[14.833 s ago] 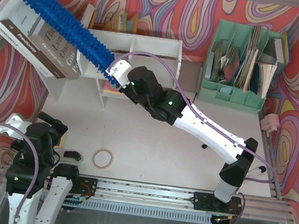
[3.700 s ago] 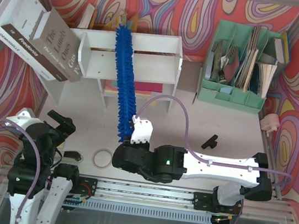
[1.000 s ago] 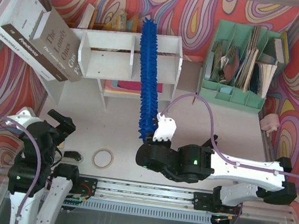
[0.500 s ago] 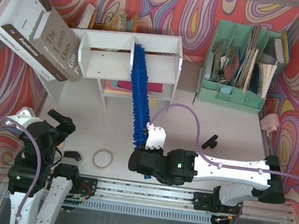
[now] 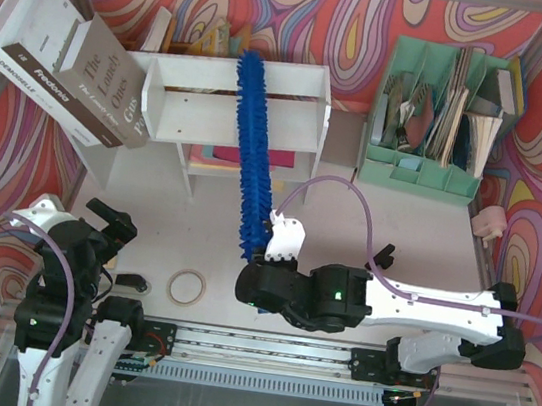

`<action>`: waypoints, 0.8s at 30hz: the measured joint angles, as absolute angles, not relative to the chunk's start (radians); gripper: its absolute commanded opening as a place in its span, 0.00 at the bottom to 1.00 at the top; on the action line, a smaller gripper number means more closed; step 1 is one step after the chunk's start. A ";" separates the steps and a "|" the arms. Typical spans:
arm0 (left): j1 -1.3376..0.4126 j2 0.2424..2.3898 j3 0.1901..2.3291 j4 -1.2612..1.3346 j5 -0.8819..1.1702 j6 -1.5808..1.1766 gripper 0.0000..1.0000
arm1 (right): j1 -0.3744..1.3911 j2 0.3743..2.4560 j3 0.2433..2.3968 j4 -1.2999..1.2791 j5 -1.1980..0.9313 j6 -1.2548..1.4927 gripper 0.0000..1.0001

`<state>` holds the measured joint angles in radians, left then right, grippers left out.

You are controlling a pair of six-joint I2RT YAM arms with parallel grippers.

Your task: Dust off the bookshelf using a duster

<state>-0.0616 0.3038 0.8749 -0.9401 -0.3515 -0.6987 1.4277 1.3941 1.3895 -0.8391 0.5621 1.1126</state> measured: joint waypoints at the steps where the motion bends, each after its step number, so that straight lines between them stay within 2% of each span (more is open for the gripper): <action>1: -0.062 0.304 0.875 -0.940 -0.352 -0.699 0.98 | 1.428 1.394 1.390 -0.839 0.565 1.113 0.00; 11: -0.062 0.304 0.875 -0.940 -0.352 -0.699 0.98 | 1.428 1.377 1.199 -0.841 0.541 1.184 0.00; 24: -0.062 0.304 0.875 -0.940 -0.352 -0.699 0.98 | 1.428 1.383 1.321 -0.796 0.518 1.145 0.00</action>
<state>-0.0616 0.3038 0.8749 -0.9401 -0.3519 -0.6987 1.4277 1.3834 1.3209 -0.7956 0.5179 1.1446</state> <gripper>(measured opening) 0.984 0.339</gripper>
